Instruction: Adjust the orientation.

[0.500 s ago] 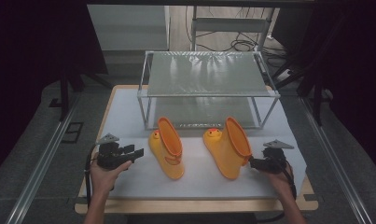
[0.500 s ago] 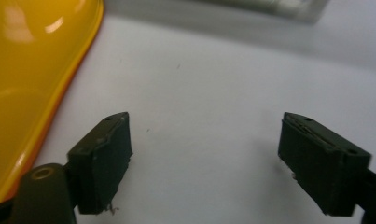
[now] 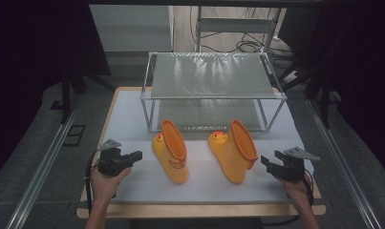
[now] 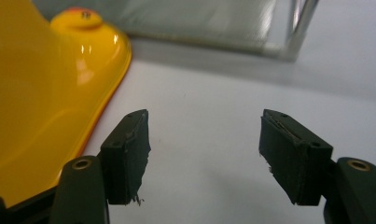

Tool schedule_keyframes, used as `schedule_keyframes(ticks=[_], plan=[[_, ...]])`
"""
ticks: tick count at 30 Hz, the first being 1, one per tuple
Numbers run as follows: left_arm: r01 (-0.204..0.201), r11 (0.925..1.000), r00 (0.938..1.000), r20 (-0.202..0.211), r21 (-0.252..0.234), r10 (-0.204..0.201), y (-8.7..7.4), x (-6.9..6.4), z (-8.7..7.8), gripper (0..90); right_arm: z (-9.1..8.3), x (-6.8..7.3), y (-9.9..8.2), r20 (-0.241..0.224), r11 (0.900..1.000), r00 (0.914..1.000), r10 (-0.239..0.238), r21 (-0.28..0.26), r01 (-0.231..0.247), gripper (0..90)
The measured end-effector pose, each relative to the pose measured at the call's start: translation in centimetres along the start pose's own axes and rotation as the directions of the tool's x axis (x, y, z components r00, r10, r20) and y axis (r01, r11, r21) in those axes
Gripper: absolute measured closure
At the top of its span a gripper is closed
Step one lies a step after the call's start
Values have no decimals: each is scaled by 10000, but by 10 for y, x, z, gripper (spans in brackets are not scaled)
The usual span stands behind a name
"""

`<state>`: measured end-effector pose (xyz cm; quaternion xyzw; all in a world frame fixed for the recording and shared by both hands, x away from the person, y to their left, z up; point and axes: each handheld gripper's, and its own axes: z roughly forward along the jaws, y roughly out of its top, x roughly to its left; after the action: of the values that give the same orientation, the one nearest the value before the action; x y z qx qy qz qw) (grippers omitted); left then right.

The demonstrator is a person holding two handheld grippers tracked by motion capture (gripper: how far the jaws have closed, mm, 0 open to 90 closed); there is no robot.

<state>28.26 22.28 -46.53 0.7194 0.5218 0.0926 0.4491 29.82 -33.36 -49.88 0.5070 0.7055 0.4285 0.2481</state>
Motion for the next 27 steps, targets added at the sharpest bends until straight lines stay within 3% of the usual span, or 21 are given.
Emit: schedule_keyframes(ticks=[2,4,8,15,17,24,27], plan=[[64,10000,10000,42,-62,-64,0,0,-2,896,-2,0,1,-15,9996,9999,116,-264,-116,346],[54,10000,10000,37,-50,-54,-1,-2,-3,898,-4,2,4,-4,9983,9999,-161,-552,160,348],[-296,9993,9995,-51,244,297,-1,-10,-2,898,-3,1,3,24,9988,10000,-57,-496,58,354],[-588,9978,9971,495,308,573,-5,-24,-9,898,-1,-5,1,185,9999,9997,130,-113,-128,365],[-746,9968,9945,755,304,721,-13,-32,-7,898,0,-7,-1,181,9999,9997,143,68,-144,369],[-1059,9933,9899,990,452,1011,-23,-46,2,898,2,-4,-3,186,9997,9998,57,230,-62,371],[-1322,9899,9842,1258,513,1250,-27,-59,7,898,3,-4,-4,227,9997,9997,27,246,-33,374]])
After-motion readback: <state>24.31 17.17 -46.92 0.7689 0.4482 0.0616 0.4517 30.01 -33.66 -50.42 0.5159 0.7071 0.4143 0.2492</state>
